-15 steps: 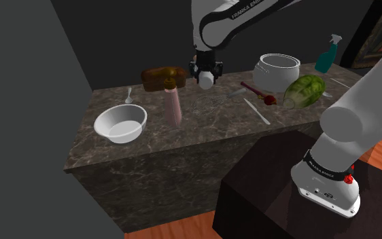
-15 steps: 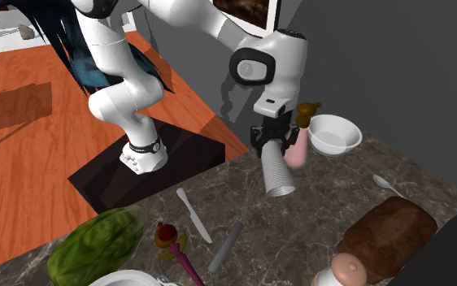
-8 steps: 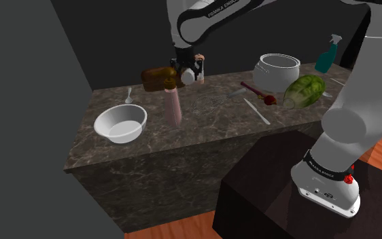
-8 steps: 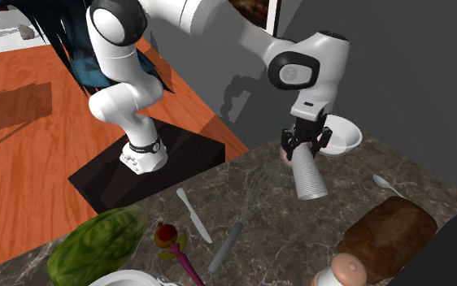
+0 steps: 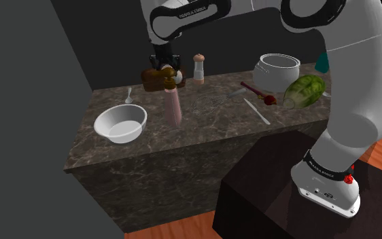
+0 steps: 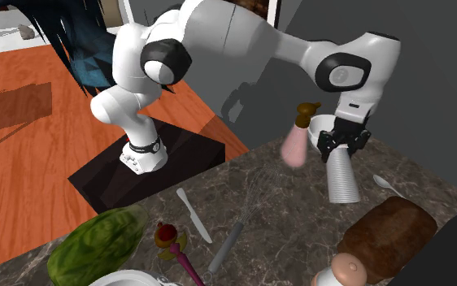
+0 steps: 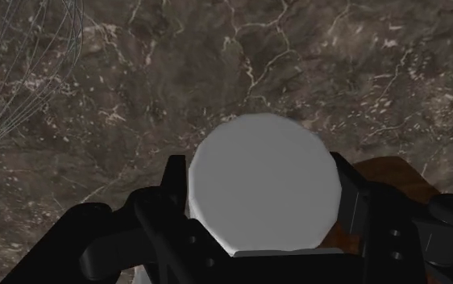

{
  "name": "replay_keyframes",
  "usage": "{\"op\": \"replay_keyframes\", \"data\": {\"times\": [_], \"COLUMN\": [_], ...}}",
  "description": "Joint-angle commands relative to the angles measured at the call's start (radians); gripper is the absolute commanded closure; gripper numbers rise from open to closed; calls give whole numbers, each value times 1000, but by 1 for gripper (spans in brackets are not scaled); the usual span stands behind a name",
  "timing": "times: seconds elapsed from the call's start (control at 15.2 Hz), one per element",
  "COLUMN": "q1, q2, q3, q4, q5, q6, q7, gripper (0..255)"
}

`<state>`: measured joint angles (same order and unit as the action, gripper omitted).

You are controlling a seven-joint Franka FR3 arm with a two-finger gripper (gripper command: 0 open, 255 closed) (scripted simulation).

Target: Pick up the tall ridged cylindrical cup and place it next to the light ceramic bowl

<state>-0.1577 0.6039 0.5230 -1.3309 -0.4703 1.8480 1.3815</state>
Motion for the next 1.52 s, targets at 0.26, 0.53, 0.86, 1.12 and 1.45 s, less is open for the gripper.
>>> {"op": "replay_keyframes", "data": {"times": [0.26,0.53,0.86,1.12,1.45], "q1": [66,61,57,56,57], "q2": [129,140,158,177,204], "q3": [-26,-30,-37,-44,-53], "q4": [162,126,89,66,44], "q5": [-35,-43,-55,-66,-81], "q6": [-35,9,60,99,145], "q7": [3,15,31,43,58], "gripper": [255,255,255,255,255]}}
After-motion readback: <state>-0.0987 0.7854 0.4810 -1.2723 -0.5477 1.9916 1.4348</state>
